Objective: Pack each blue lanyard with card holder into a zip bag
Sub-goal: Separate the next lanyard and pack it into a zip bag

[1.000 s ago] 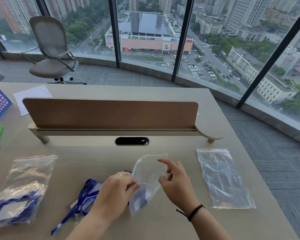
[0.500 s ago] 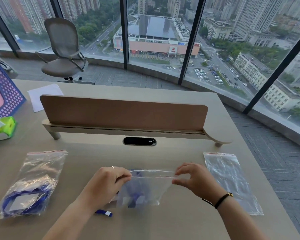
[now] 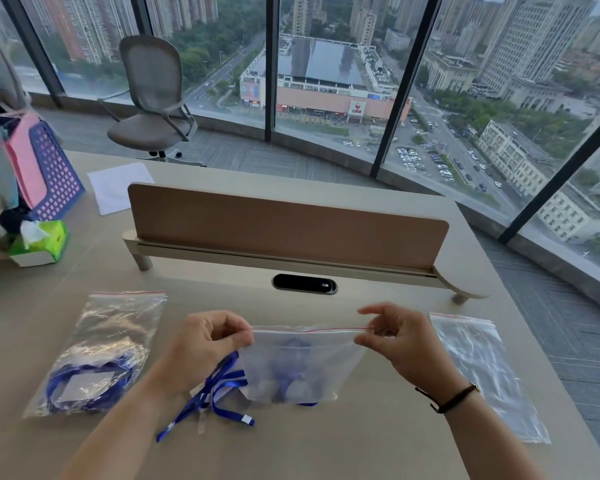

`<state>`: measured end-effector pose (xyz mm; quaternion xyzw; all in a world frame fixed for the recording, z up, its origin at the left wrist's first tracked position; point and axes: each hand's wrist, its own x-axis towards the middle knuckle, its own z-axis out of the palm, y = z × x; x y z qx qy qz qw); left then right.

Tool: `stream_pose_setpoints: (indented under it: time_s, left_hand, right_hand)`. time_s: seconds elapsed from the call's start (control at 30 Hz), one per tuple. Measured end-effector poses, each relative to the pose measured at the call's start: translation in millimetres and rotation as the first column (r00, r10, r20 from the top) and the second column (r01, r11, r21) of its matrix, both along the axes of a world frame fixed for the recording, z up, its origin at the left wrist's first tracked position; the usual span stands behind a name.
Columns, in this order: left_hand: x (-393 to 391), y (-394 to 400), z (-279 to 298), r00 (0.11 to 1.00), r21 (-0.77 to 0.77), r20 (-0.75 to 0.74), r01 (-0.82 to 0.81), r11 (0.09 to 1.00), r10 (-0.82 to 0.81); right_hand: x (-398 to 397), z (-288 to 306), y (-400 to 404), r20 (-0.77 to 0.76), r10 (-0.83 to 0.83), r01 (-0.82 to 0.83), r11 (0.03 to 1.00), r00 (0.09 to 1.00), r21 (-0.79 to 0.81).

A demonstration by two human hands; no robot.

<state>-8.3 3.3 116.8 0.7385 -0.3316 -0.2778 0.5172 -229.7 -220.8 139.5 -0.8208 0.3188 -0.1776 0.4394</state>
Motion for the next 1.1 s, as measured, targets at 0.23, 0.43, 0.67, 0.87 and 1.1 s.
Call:
stream_pose_setpoints:
  time_s: [0.23,0.43,0.67,0.87,1.1]
  left_hand:
    - [38.1,45.0,0.6,0.995,-0.085,-0.095,-0.048,0.995,0.039]
    - [65.6,94.9,-3.1,0.983,-0.086,-0.123,-0.146,0.986,0.135]
    - [81.9,138.4,0.4,0.927,-0.067,-0.144,-0.358,0.931,0.346]
    - [83.5,172.3,11.4,0.855,-0.054,-0.095,-0.515,0.855,0.509]
    - [113.4,210.9,9.8,0.795,-0.054,0.001,-0.605,0.794,0.606]
  right_hand:
    - [40.3,-0.2,34.0,0.080,0.006,-0.020,0.986,0.997,0.168]
    - [81.1,-4.6,73.5,0.116,0.081,-0.107,0.965,0.990,0.238]
    - [121.9,3.3,105.3,0.132,0.240,-0.267,0.931,0.962,0.248]
    - [154.2,0.3,128.1,0.161,0.368,-0.395,0.897,0.916,0.200]
    - [192.6,-14.0,169.3,0.182,0.386,-0.419,0.886,0.904,0.201]
